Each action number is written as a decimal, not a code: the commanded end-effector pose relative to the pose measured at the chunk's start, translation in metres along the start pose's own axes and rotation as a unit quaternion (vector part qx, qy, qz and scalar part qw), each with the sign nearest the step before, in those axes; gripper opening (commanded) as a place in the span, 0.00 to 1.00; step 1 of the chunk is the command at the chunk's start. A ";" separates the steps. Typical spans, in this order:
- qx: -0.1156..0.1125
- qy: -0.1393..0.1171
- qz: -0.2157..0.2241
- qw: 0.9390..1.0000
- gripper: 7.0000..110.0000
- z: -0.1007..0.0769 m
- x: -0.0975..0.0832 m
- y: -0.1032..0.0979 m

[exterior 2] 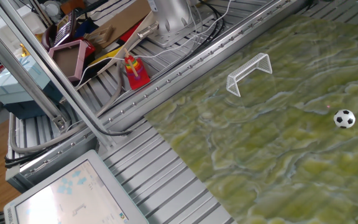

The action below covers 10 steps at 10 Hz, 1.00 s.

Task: Push the soccer ball into the goal

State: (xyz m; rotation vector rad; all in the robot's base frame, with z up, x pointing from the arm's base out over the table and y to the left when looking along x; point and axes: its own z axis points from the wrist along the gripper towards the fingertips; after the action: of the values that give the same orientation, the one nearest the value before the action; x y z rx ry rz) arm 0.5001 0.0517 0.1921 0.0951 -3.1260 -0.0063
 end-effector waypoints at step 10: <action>0.002 0.001 0.040 0.999 0.00 -0.002 -0.022 -0.030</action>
State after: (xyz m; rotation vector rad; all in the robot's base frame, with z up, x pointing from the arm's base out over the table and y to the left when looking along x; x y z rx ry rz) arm 0.5258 0.0214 0.1932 0.0068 -3.1353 0.0203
